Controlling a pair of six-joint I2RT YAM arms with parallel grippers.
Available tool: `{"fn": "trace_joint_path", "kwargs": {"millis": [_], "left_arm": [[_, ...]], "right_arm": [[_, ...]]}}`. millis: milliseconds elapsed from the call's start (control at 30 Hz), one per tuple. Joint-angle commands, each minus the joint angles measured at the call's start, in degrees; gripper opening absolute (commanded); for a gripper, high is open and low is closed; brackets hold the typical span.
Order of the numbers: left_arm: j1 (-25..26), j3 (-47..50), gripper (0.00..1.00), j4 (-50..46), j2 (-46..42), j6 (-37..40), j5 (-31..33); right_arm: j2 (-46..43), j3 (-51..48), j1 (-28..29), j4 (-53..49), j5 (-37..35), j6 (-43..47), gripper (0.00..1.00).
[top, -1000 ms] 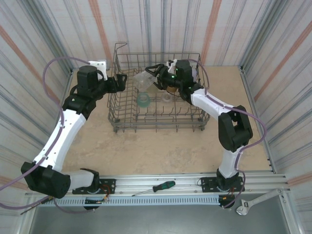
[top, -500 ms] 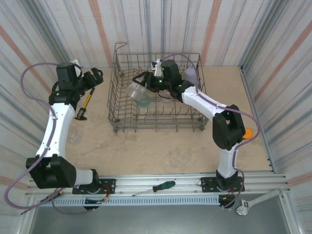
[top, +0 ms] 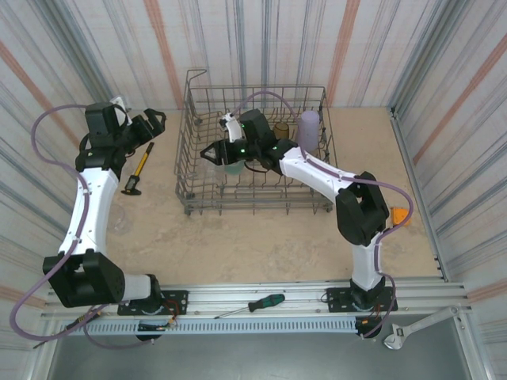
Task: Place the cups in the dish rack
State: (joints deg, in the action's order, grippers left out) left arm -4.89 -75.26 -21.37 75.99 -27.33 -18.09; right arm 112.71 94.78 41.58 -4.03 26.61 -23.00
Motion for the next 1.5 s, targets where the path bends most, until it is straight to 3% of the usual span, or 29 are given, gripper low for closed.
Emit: {"fn": "trace_joint_path", "kwargs": {"millis": [0,300,933,1467], "left_arm": [[0.0,0.9,0.99,1.9,0.6,-1.0,-2.6],[0.0,0.8,0.99,1.8,2.0,-1.0,-3.1],[-0.1,0.6,0.99,0.7,4.8,-0.3,-2.2],[0.0,0.6,0.99,0.6,6.4,-0.6,-2.3]], "right_arm": [[0.7,0.6,0.5,0.7,-1.9,7.0,0.1],[1.8,-0.1,2.8,1.2,-1.9,14.1,0.09],[1.7,-8.9,8.9,12.4,-5.8,29.5,0.05],[7.5,-8.6,10.0,20.5,-5.3,30.3,0.04]]}}
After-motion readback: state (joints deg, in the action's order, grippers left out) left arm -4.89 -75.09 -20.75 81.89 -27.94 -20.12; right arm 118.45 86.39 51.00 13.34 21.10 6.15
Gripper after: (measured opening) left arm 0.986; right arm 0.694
